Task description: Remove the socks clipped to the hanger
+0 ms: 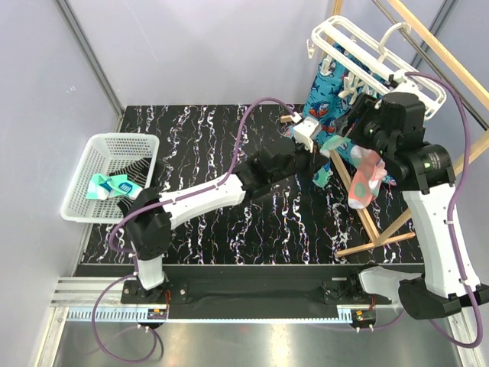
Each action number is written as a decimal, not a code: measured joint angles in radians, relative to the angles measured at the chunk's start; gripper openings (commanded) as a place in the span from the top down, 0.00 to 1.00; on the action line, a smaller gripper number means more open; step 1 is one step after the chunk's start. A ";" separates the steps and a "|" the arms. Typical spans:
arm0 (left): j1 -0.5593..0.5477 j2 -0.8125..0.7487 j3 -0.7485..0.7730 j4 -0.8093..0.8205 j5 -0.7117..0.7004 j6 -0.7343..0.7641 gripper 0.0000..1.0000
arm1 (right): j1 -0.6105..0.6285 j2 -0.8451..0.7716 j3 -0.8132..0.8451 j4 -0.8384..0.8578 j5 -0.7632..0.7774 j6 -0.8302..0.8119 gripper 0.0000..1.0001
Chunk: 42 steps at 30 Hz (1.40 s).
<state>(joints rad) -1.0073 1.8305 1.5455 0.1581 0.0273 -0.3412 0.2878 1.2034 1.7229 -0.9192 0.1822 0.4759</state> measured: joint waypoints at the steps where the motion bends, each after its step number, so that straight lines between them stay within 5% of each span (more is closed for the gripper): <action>1: -0.004 -0.005 -0.003 -0.002 -0.011 0.006 1.00 | 0.000 0.007 0.024 -0.015 0.019 0.003 0.32; 15: -0.054 -0.072 -0.058 0.002 -0.150 0.075 1.00 | 0.000 0.220 0.378 -0.203 0.251 0.015 0.33; 33: -0.056 -0.108 -0.117 0.001 -0.251 0.103 1.00 | 0.003 0.254 0.389 -0.231 0.308 0.035 0.38; 42: -0.057 -0.114 -0.122 0.002 -0.260 0.108 1.00 | 0.109 0.270 0.396 -0.231 0.404 0.063 0.36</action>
<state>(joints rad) -1.0641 1.7168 1.4239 0.1596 -0.2329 -0.2333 0.3973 1.4738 2.1185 -1.1500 0.5858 0.5388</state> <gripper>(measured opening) 0.031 0.634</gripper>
